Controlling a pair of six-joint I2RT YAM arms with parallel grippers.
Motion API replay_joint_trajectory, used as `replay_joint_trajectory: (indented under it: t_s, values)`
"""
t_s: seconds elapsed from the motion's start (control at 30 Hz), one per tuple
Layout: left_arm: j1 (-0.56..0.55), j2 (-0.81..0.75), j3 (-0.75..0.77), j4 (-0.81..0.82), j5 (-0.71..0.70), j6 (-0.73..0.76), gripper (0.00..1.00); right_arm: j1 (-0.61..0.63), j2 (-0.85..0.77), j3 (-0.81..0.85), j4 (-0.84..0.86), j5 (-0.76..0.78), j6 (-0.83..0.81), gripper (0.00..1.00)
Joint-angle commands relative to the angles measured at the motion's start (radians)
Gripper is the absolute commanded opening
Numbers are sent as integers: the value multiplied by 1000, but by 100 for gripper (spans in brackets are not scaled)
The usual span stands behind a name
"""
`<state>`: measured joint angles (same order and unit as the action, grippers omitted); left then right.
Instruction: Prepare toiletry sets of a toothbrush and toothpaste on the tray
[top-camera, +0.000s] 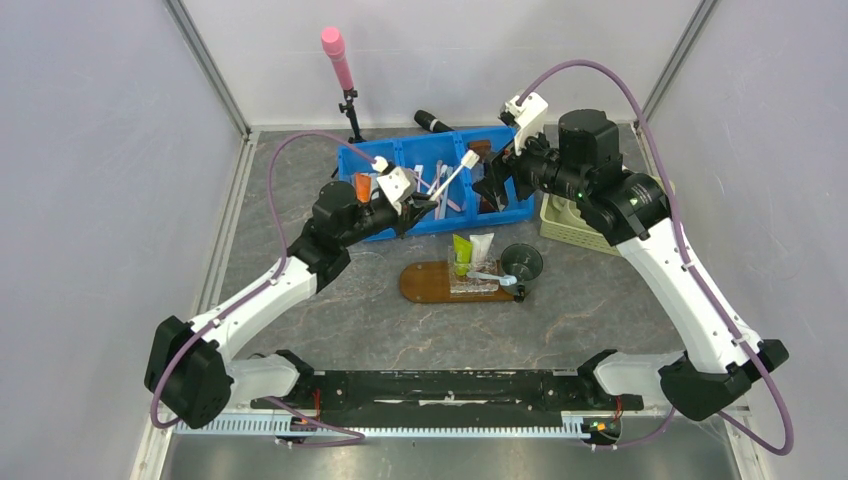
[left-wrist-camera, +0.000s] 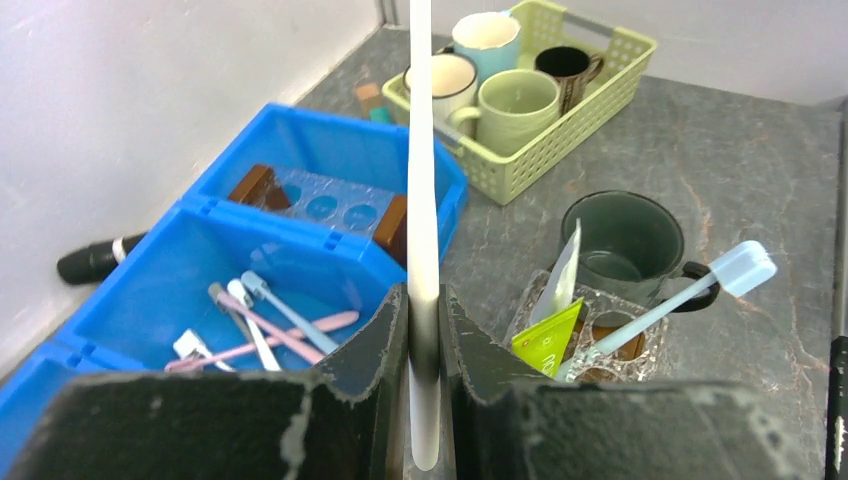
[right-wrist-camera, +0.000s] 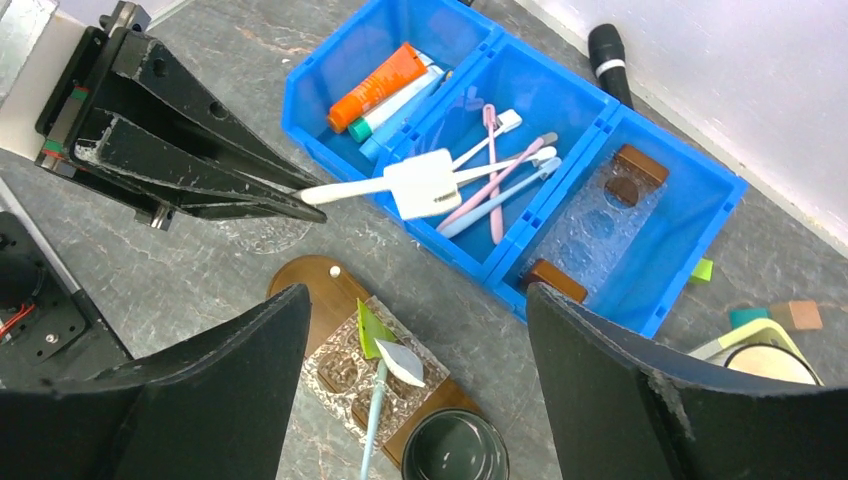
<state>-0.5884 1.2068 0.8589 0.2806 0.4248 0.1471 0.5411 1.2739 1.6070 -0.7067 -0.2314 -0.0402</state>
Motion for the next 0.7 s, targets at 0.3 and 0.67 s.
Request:
replay_joint_trajectory:
  t_s: [0.3, 0.67]
  values:
    - [2, -35, -33, 248, 227, -28, 2, -3, 6, 76, 63, -178, -35, 78]
    - [2, -53, -49, 260, 270, -36, 3, -3, 1, 77, 88, -227, -5, 61]
